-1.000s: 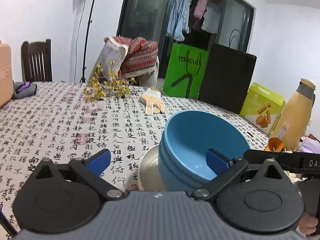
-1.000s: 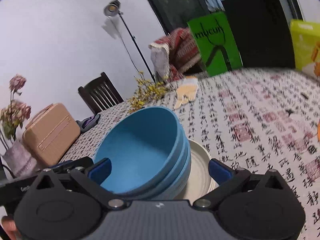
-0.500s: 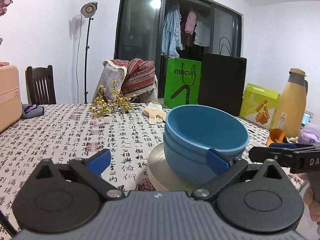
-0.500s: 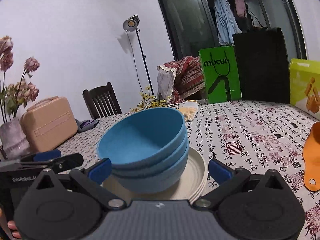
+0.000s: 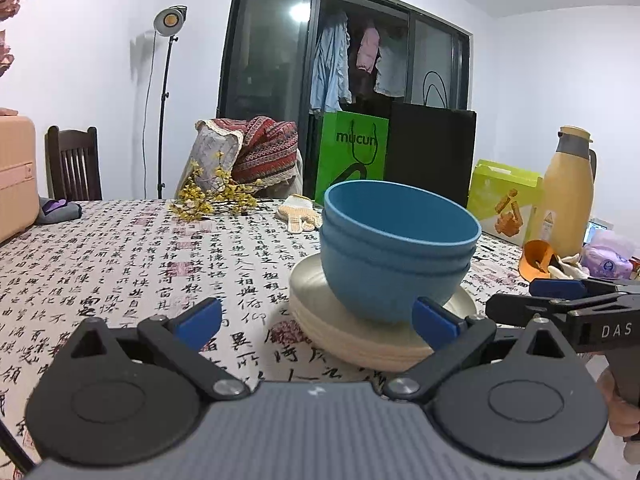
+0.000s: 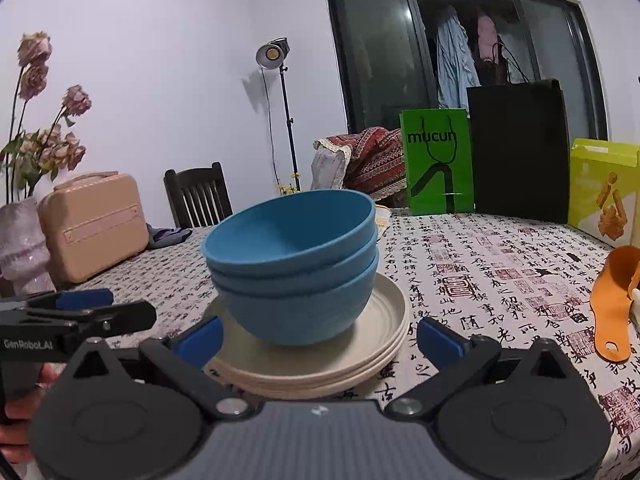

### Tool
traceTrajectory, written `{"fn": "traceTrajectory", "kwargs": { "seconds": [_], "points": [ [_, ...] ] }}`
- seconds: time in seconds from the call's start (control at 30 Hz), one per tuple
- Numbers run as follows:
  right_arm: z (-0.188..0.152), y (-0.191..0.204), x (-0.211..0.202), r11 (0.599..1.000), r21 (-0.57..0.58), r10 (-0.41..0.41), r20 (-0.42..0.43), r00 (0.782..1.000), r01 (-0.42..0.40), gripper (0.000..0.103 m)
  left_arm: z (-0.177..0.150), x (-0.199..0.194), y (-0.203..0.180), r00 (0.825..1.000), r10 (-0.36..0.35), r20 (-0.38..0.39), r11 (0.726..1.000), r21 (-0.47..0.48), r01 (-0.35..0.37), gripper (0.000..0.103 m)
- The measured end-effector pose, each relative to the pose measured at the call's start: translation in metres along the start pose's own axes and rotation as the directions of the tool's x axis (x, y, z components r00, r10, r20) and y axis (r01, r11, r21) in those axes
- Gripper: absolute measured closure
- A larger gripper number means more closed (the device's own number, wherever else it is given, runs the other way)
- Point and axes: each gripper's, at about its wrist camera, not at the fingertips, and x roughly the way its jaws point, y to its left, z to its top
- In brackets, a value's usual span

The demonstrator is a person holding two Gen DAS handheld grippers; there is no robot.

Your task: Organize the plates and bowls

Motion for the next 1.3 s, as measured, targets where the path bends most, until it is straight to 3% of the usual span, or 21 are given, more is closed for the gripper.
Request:
{"fn": "traceTrajectory", "kwargs": {
  "seconds": [0.27,1.3],
  "points": [
    [-0.018,0.001,-0.001,0.999,-0.006,-0.038,-0.017,0.999,0.038,0.0,-0.022,-0.008,-0.002,1.0,0.015,0.024,0.997,0.07,-0.017,0.0],
    [-0.033,-0.005,-0.005,0.999,0.006,-0.047,-0.021,0.999,0.047,0.0,-0.036,-0.01,-0.003,0.999,0.007,0.047,0.996,0.092,-0.011,0.0]
  ]
}}
